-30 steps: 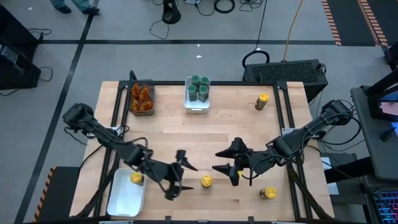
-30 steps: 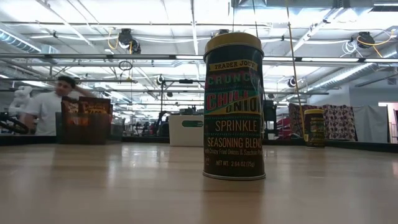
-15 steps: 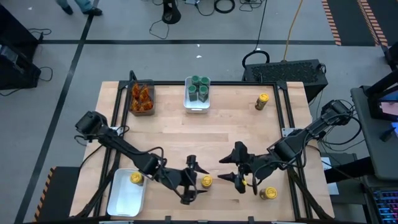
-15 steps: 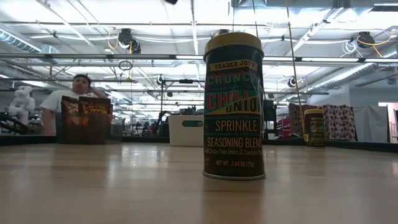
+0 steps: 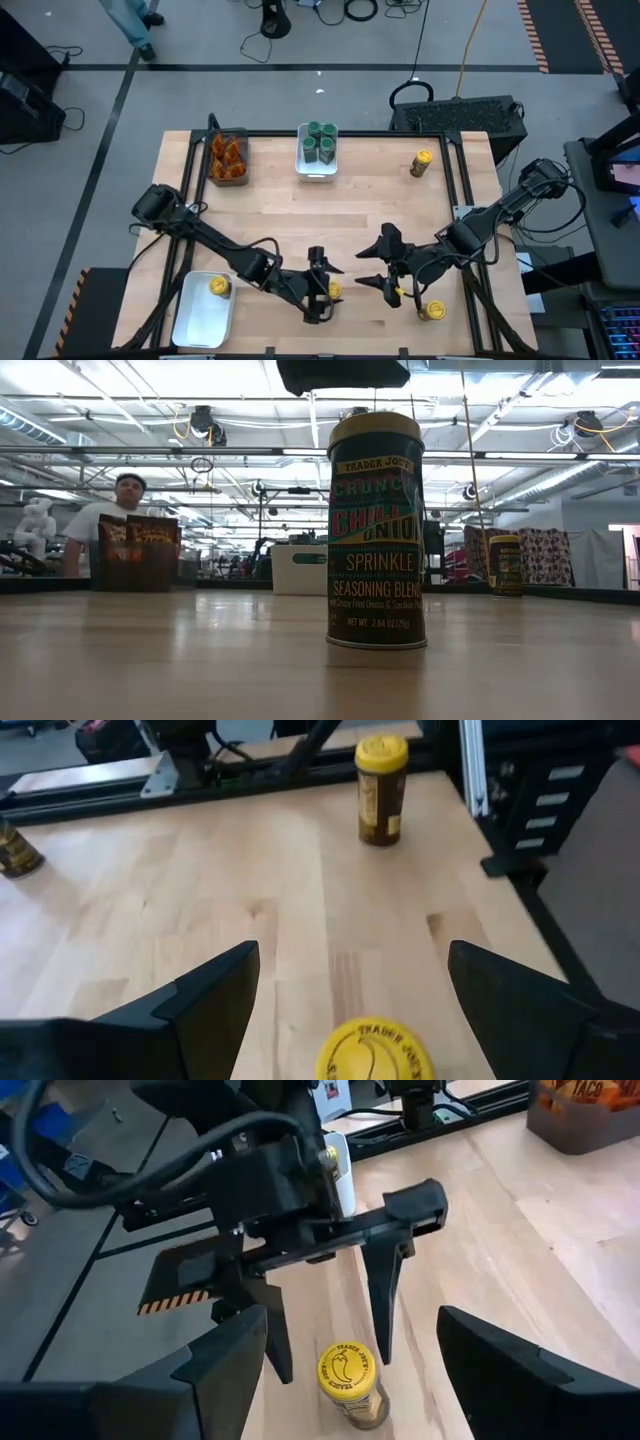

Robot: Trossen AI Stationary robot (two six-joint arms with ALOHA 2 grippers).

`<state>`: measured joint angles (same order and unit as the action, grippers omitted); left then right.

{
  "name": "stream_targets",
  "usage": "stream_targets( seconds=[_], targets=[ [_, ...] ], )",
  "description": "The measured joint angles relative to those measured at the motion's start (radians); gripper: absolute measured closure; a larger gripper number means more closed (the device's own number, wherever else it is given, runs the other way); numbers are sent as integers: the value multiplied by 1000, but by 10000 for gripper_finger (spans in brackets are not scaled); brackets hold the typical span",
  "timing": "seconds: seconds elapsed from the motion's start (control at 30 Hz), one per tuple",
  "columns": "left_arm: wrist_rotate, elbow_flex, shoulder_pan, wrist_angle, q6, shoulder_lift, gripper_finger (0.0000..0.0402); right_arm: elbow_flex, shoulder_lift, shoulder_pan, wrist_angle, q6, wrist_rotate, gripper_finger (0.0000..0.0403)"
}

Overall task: Sort spices by type
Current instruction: Put the bottom left yellow seasoning bottle into the bottom white bin

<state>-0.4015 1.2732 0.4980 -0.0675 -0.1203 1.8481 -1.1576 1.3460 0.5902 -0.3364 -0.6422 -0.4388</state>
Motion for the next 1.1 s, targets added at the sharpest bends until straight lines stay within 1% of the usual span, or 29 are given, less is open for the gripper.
stream_targets(
  seconds=[0.17,0.3,0.33,0.67,1.1],
  targets=[
    [2,0,-9,14,29,-2,73,0,0,0,-22,-3,0,129],
    [110,0,-14,26,22,1,73,0,0,0,-38,-3,0,129],
    [122,0,-13,24,21,13,73,0,0,0,-38,-3,-1,129],
    [137,-2,-14,32,12,73,73,0,0,-1,-48,0,-6,129],
    [142,-3,-26,81,-5,81,73,0,0,-3,-51,0,-5,129]
  ],
)
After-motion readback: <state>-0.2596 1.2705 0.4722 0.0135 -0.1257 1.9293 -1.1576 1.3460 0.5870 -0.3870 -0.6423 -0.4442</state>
